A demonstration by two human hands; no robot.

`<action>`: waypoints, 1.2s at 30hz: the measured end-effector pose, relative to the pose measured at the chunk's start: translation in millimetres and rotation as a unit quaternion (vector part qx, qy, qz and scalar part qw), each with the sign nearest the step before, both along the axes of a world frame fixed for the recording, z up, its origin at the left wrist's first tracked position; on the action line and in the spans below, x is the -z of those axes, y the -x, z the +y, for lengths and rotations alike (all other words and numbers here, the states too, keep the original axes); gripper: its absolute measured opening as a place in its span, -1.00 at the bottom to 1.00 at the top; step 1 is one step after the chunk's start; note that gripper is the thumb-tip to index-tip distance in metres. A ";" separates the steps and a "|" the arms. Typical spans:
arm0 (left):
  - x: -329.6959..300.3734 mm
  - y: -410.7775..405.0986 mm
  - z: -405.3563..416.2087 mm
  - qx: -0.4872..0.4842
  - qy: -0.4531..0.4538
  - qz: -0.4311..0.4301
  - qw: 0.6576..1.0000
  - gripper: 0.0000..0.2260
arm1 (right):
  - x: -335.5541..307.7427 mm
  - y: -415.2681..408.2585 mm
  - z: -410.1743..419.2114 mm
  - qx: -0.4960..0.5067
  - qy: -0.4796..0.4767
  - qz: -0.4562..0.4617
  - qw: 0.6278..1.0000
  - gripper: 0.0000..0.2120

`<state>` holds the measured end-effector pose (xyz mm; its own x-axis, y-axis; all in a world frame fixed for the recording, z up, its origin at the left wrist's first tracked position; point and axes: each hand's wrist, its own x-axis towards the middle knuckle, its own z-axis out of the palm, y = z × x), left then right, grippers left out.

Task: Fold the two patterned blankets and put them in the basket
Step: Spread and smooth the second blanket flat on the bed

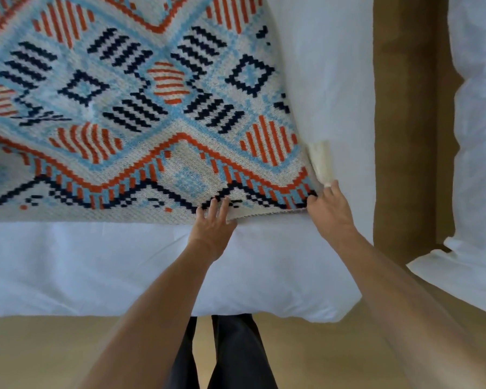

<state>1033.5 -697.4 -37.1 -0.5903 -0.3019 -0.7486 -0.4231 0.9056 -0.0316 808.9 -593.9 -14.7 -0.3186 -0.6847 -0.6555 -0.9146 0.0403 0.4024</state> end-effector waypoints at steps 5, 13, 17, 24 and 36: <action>-6.1 7.3 -3.1 0.004 0.024 0.027 0.999 -0.41 | -1.7 -9.2 26.0 0.068 0.003 -0.035 0.997 -0.75; -6.6 2.7 2.5 0.015 0.006 0.036 0.999 -0.55 | 13.8 -25.7 15.4 0.110 -0.039 -0.075 0.990 -0.68; -9.0 0.0 2.5 0.013 -0.020 0.040 0.999 -0.56 | 9.4 -32.3 3.1 0.088 0.013 -0.090 0.992 -0.70; -16.9 -25.1 -10.7 -0.050 -0.036 0.040 0.997 -0.47 | 4.3 -57.1 -28.0 0.049 0.055 -0.138 0.988 -0.65; -12.2 -178.3 -113.0 -0.147 0.030 0.007 0.989 -0.36 | 19.4 -187.3 -127.3 -0.025 0.080 -0.204 0.975 -0.70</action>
